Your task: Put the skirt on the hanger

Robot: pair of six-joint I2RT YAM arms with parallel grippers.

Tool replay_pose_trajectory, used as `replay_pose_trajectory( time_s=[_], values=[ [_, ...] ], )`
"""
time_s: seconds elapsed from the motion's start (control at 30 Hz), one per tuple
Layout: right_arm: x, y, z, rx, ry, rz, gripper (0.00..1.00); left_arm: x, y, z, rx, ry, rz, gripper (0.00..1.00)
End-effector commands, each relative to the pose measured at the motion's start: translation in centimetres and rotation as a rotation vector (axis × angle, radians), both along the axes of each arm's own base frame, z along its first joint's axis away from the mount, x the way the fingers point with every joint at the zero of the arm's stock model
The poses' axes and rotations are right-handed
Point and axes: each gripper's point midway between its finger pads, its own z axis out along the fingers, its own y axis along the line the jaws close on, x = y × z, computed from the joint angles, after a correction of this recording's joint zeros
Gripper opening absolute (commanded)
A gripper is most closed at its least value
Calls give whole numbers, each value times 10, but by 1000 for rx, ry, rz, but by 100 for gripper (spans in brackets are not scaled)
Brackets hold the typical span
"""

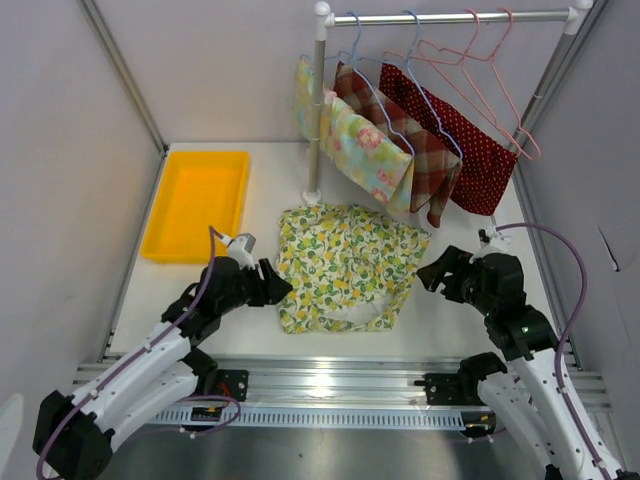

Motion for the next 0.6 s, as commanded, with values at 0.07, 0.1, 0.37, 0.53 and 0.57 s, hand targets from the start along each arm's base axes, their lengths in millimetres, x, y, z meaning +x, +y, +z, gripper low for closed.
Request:
replay_pose_trajectory(
  time_s=[0.07,0.1,0.37,0.53,0.57],
  values=[
    [13,7,-1,50,38,-34,77,12,-12,73,-164,-171,19,62],
    [13,12,-9,62,74,-20,76,13,-10,73,-160,-176,31,63],
    [9,42,-51,26,168,44,68,25,-33,62,-14,-138,-48,57],
    [-3,70,-70,-10,198,82,63,42,-74,67,143,-153,-136,61],
    [-3,73,-77,-31,212,77,63,44,-77,60,158,-138,-140,61]
  ],
)
